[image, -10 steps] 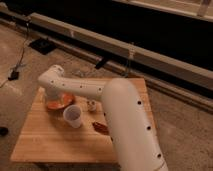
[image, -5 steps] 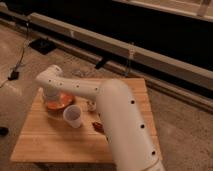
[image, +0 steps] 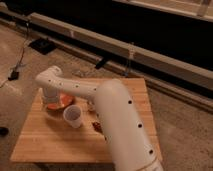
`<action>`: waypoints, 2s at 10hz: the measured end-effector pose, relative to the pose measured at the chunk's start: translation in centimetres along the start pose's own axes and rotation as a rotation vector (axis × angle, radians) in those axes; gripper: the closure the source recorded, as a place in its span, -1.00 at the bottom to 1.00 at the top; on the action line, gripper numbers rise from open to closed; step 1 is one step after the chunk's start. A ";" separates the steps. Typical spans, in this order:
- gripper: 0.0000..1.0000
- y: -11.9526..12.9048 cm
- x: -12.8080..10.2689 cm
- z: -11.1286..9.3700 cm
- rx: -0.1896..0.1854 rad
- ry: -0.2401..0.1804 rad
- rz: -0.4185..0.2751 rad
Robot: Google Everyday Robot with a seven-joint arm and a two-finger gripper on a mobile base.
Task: Push the ceramic bowl across the table
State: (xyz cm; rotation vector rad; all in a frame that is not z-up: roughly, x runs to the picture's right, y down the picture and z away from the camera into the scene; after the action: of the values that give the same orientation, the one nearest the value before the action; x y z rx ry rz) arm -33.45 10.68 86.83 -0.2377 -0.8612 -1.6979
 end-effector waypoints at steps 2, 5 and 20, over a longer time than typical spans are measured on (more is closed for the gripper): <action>-0.30 0.1 -0.9 0.2 0.010 -0.021 -0.009; -0.30 0.3 -2.3 0.4 0.026 -0.052 -0.029; -0.30 0.1 -7.5 -0.6 0.149 -0.161 -0.212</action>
State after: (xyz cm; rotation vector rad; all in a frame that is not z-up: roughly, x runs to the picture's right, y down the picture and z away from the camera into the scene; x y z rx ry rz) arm -30.74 15.94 82.15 -0.1890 -1.1612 -1.8178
